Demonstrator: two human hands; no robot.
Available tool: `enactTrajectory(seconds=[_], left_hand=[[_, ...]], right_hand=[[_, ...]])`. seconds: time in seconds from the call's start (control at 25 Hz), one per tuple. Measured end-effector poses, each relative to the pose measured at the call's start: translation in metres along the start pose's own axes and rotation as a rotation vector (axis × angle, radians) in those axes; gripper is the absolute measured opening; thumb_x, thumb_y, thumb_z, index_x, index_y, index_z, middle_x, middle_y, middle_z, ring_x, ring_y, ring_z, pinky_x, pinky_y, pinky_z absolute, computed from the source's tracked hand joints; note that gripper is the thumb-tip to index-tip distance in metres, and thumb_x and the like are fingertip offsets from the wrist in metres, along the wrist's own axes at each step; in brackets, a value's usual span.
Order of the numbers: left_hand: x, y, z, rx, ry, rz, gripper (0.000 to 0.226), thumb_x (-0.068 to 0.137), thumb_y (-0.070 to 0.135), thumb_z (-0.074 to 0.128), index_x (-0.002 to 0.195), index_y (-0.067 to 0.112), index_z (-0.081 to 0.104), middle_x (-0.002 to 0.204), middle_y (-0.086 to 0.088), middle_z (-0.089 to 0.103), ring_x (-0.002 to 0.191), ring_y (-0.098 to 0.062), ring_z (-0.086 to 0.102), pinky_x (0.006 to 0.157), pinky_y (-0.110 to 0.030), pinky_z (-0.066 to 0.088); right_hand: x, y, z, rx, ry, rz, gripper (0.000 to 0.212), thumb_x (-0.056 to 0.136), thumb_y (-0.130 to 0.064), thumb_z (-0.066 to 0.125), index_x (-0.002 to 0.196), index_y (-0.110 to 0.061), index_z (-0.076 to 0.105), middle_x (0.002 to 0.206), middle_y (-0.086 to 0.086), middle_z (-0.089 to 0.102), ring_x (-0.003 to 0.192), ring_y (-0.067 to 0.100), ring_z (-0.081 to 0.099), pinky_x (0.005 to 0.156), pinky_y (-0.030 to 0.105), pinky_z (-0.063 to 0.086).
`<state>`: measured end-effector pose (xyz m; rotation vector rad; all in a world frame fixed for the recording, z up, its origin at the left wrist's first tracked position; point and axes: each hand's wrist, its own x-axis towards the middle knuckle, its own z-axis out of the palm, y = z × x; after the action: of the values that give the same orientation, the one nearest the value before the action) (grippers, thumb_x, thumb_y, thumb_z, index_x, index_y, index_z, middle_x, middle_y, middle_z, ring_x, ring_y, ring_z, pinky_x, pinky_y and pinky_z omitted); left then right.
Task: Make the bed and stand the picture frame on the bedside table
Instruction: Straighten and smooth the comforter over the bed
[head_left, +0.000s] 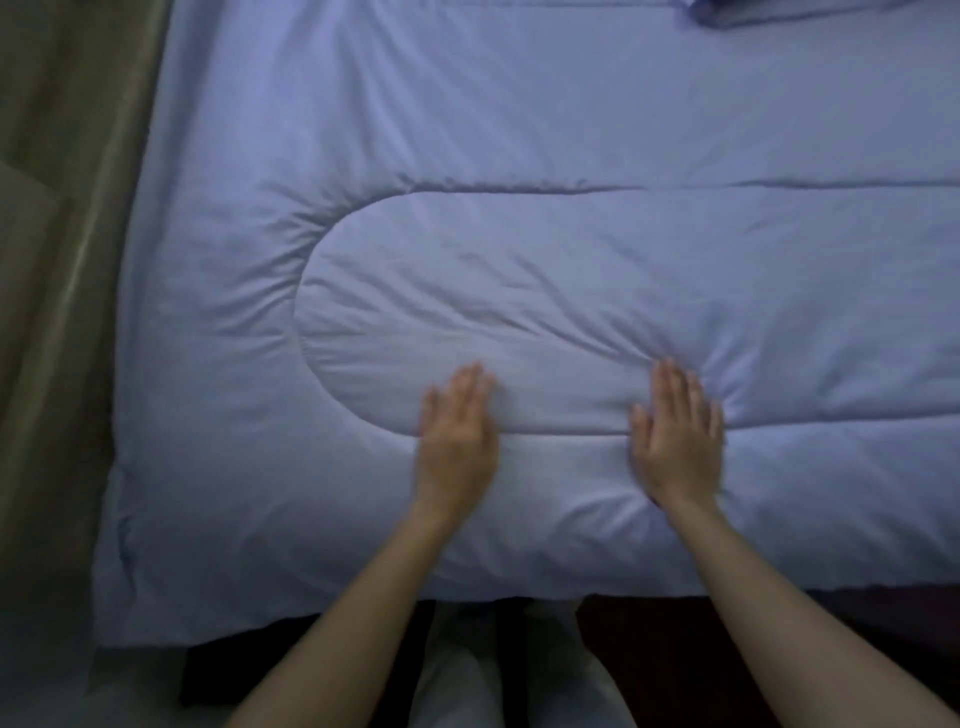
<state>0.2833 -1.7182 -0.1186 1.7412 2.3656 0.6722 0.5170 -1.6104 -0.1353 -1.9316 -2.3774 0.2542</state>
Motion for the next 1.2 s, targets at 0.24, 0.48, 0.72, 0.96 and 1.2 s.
enactTrajectory(seconds=[0.24,0.48,0.72,0.96,1.2], left_hand=[[0.015,0.057,0.045,0.184,-0.237,0.338,0.062,0.09,0.045,0.04,0.146,0.017,0.037,0.154,-0.001,0.035,0.142,-0.021,0.032,0.116,-0.046,0.019],[0.031,-0.031,0.007,0.349,-0.169,-0.206,0.07,0.09,0.051,0.029,0.148,0.011,0.026,0.155,-0.011,0.029,0.143,-0.028,0.027,0.116,-0.048,0.013],[0.099,0.029,0.011,0.423,-0.016,-0.568,0.054,0.099,0.03,0.032,0.141,-0.004,0.034,0.149,-0.03,0.03,0.139,-0.046,0.026,0.108,-0.066,0.014],[0.167,0.281,0.156,0.158,-0.095,-0.021,0.05,0.096,0.029,0.03,0.139,0.007,0.044,0.148,-0.015,0.042,0.139,-0.031,0.037,0.114,-0.053,0.02],[0.116,0.441,0.223,0.068,-0.329,0.492,0.054,0.093,0.036,0.036,0.14,0.01,0.045,0.148,-0.008,0.043,0.137,-0.025,0.041,0.112,-0.054,0.027]], right_hand=[[-0.034,0.125,-0.029,-0.033,-0.023,0.415,0.06,0.094,-0.039,0.028,0.148,-0.015,0.026,0.157,0.005,0.026,0.144,0.025,0.025,0.108,0.064,0.018],[0.057,0.096,-0.054,0.477,0.33,0.468,0.054,0.087,-0.028,0.037,0.13,0.002,0.051,0.133,0.025,0.053,0.125,0.039,0.049,0.105,0.054,0.036],[0.166,0.047,-0.051,0.104,-0.313,-0.6,0.055,0.097,-0.039,0.032,0.15,-0.022,0.023,0.159,-0.004,0.021,0.147,0.016,0.016,0.118,0.047,0.009],[0.221,0.267,-0.063,0.09,0.018,-0.154,0.053,0.096,-0.04,0.032,0.147,-0.026,0.03,0.156,-0.004,0.028,0.144,0.021,0.024,0.113,0.048,0.019],[0.195,0.453,-0.085,0.028,0.136,0.229,0.053,0.093,-0.037,0.028,0.144,-0.024,0.035,0.154,0.0,0.035,0.14,0.027,0.032,0.11,0.05,0.024]])
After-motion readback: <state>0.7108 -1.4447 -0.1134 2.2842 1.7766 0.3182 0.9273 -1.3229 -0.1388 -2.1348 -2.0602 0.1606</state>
